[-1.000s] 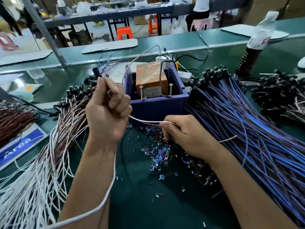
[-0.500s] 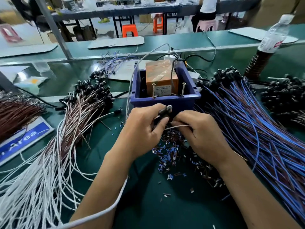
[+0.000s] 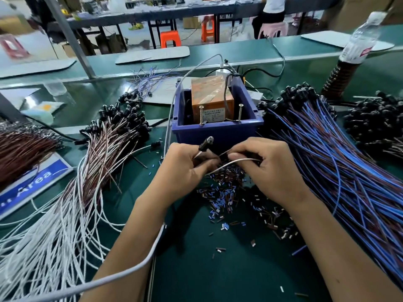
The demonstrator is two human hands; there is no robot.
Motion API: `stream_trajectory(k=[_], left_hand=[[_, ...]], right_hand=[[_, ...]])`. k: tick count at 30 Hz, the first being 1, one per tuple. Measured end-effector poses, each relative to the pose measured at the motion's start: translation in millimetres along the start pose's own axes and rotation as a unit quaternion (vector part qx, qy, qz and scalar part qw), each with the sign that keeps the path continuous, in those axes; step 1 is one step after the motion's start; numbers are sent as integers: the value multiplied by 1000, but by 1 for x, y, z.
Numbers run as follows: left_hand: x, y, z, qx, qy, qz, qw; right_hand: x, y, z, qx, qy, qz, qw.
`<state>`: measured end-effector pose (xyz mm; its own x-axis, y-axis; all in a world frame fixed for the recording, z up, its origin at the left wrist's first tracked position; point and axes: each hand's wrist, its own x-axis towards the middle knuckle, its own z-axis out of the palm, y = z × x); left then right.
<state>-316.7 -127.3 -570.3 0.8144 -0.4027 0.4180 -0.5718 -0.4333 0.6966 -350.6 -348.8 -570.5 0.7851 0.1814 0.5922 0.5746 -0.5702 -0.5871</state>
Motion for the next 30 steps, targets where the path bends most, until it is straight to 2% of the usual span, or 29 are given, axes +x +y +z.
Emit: stream_trajectory(k=[18,24,26,28,30], left_hand=[[1,5,3,-13,-2,2,1000],[0,-1,3,-39,15,-44,998],[1,0,4,-65,39,-59,995],[2,-1,3,-91,56,-65,992],[2,-3,0,-136,66,-69,986]], right_hand=[[1,-8,0,-6,57,7,998],[0,-4,-5,24,140,49,989],[-1,-1,-4,45,96,105,989],[-1,4,-6,51,11,142,989],[-2,8,-17,157,-96,174,967]])
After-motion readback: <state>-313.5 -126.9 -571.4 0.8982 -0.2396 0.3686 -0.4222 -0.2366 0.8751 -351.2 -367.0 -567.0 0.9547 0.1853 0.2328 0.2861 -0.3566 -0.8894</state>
